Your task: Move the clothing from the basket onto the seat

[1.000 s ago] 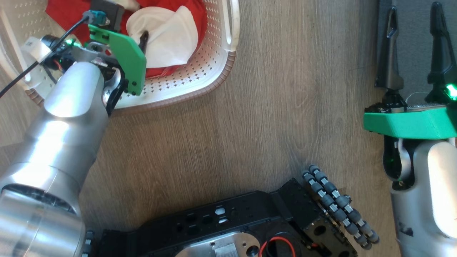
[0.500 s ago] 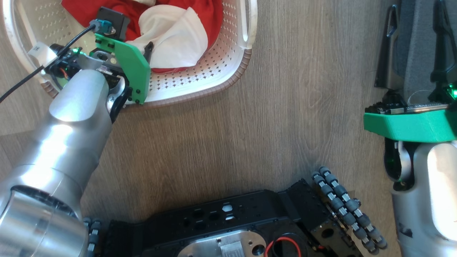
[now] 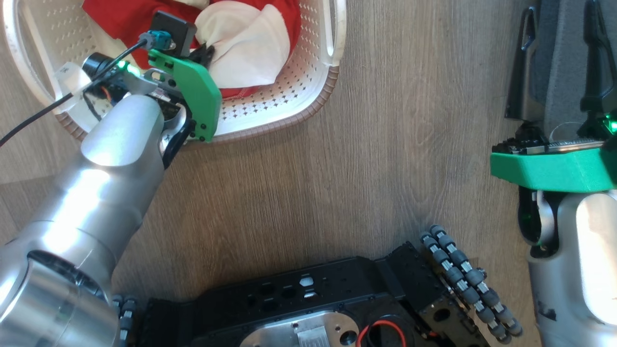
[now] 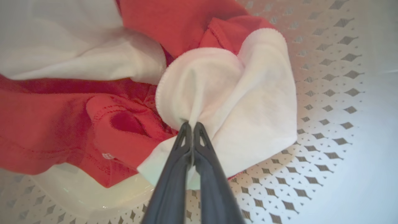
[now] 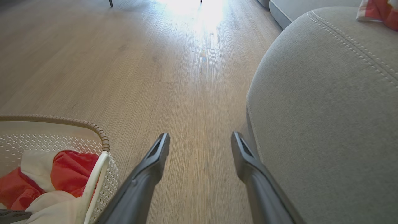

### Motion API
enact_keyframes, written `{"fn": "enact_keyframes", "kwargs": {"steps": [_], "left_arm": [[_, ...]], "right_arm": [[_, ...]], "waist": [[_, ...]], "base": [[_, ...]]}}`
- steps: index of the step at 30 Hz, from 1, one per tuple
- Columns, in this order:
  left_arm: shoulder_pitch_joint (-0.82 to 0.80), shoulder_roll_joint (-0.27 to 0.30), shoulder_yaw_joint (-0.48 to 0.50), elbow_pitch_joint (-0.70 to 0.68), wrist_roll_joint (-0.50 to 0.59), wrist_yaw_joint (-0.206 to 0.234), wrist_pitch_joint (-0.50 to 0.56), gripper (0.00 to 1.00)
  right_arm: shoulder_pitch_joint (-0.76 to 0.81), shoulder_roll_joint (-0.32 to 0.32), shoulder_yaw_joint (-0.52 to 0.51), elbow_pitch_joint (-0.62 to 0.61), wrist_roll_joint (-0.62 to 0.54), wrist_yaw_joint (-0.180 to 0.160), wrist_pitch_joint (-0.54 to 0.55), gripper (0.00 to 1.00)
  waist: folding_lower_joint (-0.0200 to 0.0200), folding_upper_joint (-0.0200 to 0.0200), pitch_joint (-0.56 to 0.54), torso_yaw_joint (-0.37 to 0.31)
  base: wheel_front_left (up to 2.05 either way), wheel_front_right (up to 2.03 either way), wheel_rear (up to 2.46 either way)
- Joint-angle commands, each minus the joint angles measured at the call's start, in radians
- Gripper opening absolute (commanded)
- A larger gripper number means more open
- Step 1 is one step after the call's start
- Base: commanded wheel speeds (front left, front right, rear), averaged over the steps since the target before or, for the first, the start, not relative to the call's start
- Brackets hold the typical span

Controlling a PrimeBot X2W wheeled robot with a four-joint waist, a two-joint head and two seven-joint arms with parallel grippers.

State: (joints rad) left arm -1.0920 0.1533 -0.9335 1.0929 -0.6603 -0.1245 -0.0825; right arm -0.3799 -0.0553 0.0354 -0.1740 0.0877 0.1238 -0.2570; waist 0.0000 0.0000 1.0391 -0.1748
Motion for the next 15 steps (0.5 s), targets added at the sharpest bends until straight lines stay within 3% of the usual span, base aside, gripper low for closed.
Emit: {"fn": "enact_keyframes", "kwargs": {"steps": [1, 15], "left_arm": [[0.013, 0.028, -0.002, -0.021, -0.016, -0.006, -0.017, 0.0], [0.01, 0.044, -0.054, -0.11, -0.171, -0.006, -0.16, 0.0]], "right_arm": [[0.062, 0.005, 0.017, -0.021, 0.002, 0.007, -0.005, 1.0], [0.042, 0.005, 0.01, 0.018, 0.021, 0.007, -0.005, 1.0]], "waist": [[0.0, 0.0, -0.003, 0.001], [0.0, 0.0, -0.135, 0.038]], "base": [[0.0, 0.0, 0.0], [0.0, 0.0, 0.0]]}}
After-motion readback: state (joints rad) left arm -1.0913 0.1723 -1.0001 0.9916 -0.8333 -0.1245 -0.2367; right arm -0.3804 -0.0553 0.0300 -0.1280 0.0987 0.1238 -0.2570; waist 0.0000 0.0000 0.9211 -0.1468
